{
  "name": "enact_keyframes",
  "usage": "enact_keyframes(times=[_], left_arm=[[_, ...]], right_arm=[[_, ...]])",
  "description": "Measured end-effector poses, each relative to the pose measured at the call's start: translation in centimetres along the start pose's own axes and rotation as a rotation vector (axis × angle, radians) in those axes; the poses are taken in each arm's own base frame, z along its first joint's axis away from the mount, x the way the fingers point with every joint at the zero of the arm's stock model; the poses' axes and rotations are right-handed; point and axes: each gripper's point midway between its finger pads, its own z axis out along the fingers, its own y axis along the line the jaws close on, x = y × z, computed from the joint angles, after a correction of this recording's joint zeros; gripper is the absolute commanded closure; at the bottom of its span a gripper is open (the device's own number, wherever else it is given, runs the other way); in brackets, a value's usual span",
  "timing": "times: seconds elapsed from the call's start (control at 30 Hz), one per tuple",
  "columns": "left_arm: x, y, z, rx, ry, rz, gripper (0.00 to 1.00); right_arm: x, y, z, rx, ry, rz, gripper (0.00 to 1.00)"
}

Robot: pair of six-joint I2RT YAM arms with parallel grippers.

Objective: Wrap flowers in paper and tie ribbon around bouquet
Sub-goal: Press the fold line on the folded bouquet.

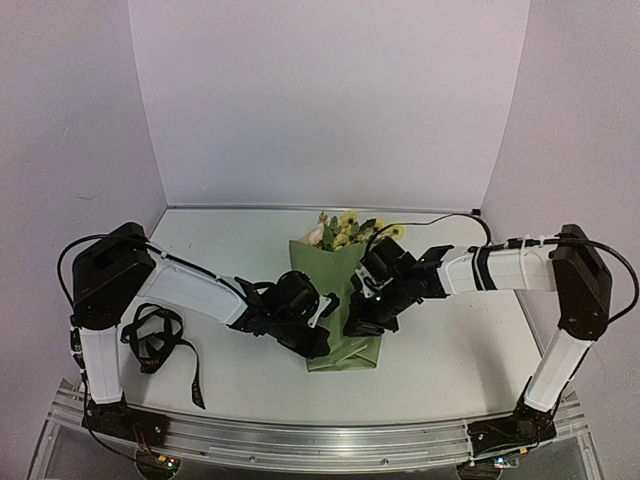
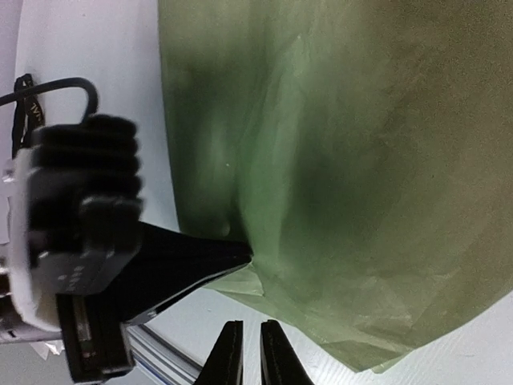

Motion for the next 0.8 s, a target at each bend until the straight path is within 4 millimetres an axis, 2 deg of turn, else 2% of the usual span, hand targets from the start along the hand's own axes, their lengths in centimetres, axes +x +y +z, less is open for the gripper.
enact_keyframes(times=[0.23,0.4,0.47,0.57,0.7,0.8], left_arm=[[-0.1,-0.7,-0.8,0.025,-0.004,0.004,0.95],[-0.7,-1.5,-3.0,0.047,-0.046,0.013,0.94],[-0.8,-1.6,-3.9,0.053,-0.058,0.013,0.94],[0.1,-1.4,-4.3,0.065,-0.043,0.006,0.94],[2.3,-0.9,-3.9,0.086,0.019,-0.013,0.95],[3.1,-0.9,-3.4,0.106,0.045,-0.025,0.96]], right_arm=[[1.6,-2.8,2.5,0.05,0.044,0.052,0.9],[2.9,-5.0,3.8,0.097,0.068,0.078,0.9],[2.6,-5.0,3.9,0.092,0.057,0.079,0.9],[2.6,-5.0,4.0,0.085,0.049,0.085,0.91],[2.5,-4.9,4.1,0.074,0.039,0.092,0.91],[2.5,-4.9,4.1,0.071,0.035,0.094,0.91]])
